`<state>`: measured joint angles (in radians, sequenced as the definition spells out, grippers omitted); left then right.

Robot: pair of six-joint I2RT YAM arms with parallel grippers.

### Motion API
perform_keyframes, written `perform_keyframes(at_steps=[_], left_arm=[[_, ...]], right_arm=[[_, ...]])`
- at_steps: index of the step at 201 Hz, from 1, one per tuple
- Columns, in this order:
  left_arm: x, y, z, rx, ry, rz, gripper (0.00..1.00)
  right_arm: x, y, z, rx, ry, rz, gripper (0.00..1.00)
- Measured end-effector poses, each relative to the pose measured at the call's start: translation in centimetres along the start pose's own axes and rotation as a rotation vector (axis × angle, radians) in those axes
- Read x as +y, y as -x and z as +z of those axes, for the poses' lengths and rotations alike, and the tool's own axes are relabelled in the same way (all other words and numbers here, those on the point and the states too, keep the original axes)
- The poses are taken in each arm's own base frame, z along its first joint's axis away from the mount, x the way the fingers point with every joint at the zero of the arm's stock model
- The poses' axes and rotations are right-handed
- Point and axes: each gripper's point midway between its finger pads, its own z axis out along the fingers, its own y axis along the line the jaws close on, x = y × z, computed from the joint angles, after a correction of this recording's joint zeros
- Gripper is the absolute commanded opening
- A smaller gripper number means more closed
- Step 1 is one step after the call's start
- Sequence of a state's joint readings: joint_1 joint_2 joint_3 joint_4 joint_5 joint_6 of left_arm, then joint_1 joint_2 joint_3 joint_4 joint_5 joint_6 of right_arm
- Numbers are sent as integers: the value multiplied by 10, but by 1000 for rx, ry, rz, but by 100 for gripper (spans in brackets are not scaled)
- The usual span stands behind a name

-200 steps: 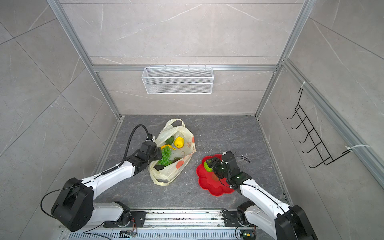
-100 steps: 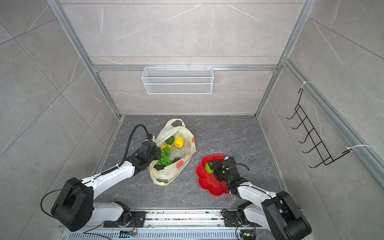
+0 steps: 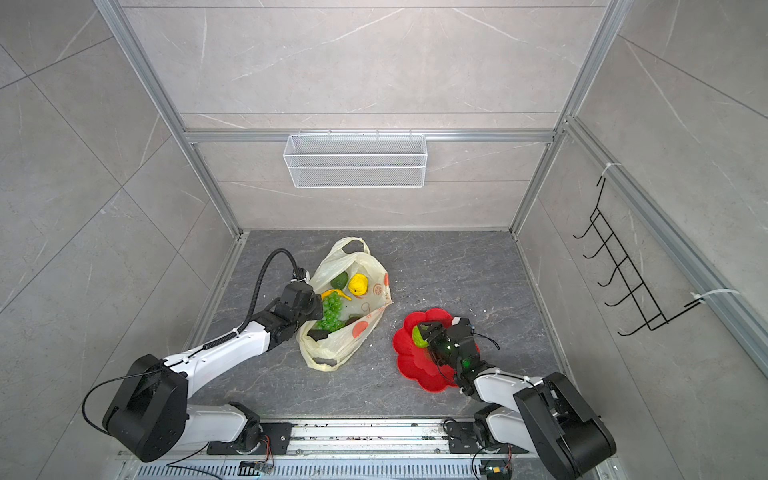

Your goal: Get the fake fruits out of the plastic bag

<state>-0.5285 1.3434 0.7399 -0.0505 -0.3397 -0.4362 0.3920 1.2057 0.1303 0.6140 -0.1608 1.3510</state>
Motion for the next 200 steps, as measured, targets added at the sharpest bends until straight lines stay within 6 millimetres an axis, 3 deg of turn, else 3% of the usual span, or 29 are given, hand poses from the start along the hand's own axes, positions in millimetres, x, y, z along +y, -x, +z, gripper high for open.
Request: perform_keyframes(at_steps=[21,137,163,200], left_arm=[[0,0,0,-1,0,0,2],[1,1,0,-7,6,1,3],[1,2,0,-7,6,0,3],[-2,0,-1,-10,7,21,2]], right_arm=[[0,3,-7,-23,-1,7,89],[-15,9,-41,-84,-129,-3,94],[-6,15,-52,-106,-148,-39,94],[23,25,-63,-129,-165,-121,91]])
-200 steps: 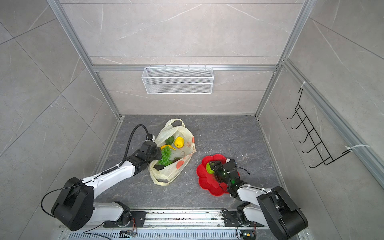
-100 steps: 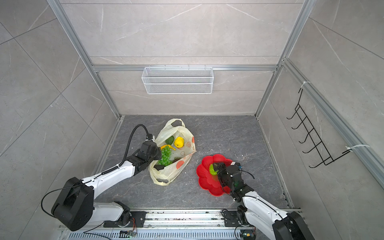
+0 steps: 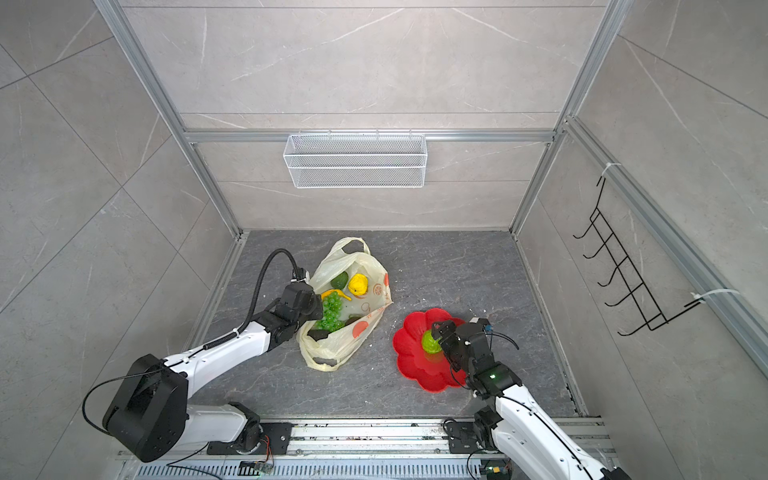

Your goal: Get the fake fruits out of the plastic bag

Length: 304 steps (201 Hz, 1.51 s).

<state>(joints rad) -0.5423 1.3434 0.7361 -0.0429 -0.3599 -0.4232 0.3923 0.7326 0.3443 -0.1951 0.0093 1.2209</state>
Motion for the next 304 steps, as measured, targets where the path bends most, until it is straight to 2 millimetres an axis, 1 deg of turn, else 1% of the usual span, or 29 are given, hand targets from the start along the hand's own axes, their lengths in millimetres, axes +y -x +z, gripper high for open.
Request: perform_keyframes(at_steps=[20,37,59,74,105,132,148,171,199,236,273,304], left_arm=[[-3,-1,-1,-1,-4,10,1],[-4,-1,-1,-2,-8,12,1],[-5,-1,-1,-4,-11,12,1],[-5,-1,-1,-4,-11,11,1],[-5,-2,0,-6,-12,11,1],[-4,-2,0,-6,-12,10,1],[-5,-2,0,-7,-14,5,1],[-5,-2,0,-5,-18,-2,1],[-5,-3,0,-4,-18,-9,2],[-5,-6,0,0,-24,-9,2],[-7,-6,0,2,-35,-10,2],[-7,-6,-1,0,-36,-11,2]], right_arm=[[16,6,-2,0,-14,-50,90],[31,8,0,16,-28,-106,90],[61,2,10,56,-35,-196,89],[85,-10,21,93,-35,-275,89],[140,-53,51,175,-16,-441,87],[175,-85,78,203,1,-535,87],[189,-102,95,211,18,-564,86],[198,-115,120,208,19,-579,85],[200,-119,151,168,8,-575,83],[186,-119,185,108,-34,-578,83],[189,-117,211,73,-39,-568,84],[189,-110,229,50,-44,-544,86]])
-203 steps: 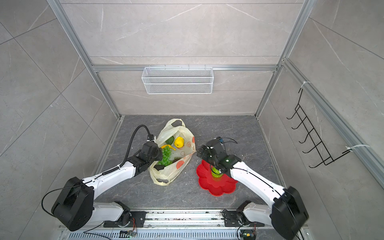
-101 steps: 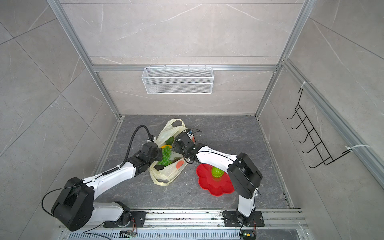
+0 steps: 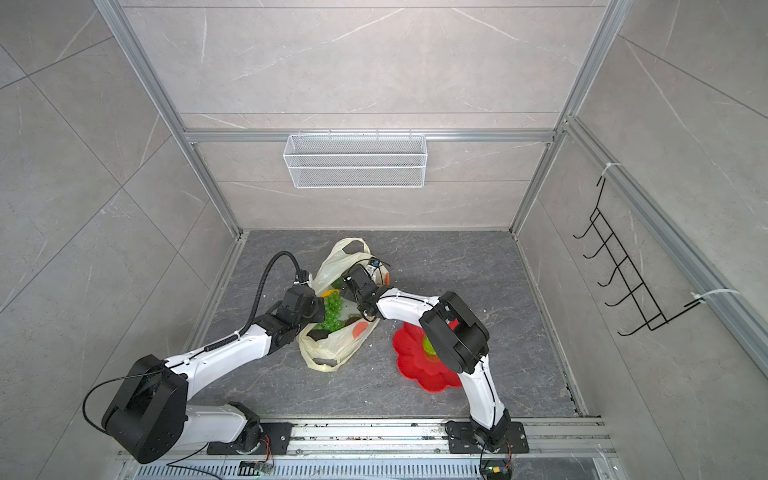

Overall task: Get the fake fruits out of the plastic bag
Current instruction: 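Move the open right gripper back into the bag opening, then grasp the yellow lemon inside the bag with the right gripper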

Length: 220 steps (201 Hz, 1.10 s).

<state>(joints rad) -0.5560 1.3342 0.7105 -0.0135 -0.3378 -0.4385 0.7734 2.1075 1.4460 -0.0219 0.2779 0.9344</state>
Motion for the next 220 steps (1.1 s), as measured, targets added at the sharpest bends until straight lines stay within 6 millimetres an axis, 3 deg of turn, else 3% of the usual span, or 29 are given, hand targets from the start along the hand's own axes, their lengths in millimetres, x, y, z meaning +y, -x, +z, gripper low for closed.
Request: perform_keyframes(at_steps=[31,107,220], left_arm=[[0,1,-1,-3,-2,-1,2],[-1,1,-2,-5,-6,-2,3],[-1,2,-2,-6,-6,-2,4]], right_arm=[[-11,2,14,-3,-30,17,87],[-3,3,33,-10,-32,19,86],[-9,-1,40,-4,-63,-13,67]])
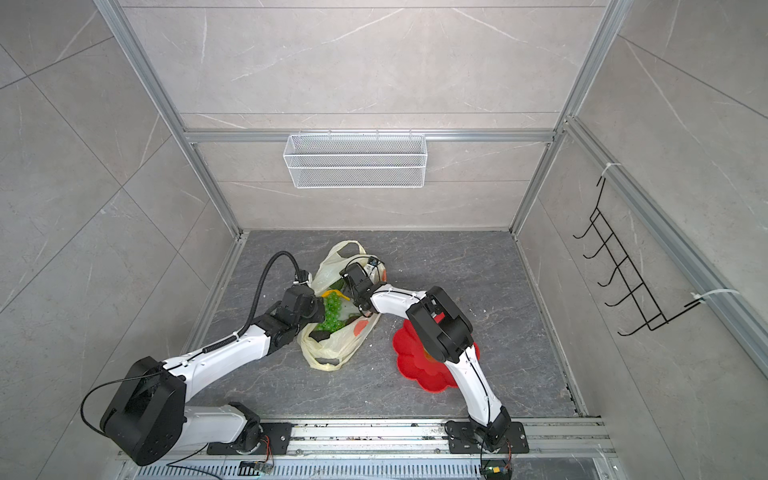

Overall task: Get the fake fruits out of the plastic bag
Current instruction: 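Grasp the yellow lemon inside the bag with the right gripper, then lift the yellow lemon out of the bag with the right gripper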

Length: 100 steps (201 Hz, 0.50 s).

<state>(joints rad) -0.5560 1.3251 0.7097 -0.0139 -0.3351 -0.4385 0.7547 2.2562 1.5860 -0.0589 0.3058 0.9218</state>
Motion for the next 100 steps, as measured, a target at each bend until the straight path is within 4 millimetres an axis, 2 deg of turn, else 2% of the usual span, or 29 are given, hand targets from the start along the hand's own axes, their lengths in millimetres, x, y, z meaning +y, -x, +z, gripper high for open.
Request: perform_keyframes(at_steps=[42,100], left_arm=[[0,0,0,0,0,0,4],[0,0,0,-1,3,0,4]], right_arm=[[6,3,-13,17,32,-37,66],[26,14,-63,68,130,-114,65]])
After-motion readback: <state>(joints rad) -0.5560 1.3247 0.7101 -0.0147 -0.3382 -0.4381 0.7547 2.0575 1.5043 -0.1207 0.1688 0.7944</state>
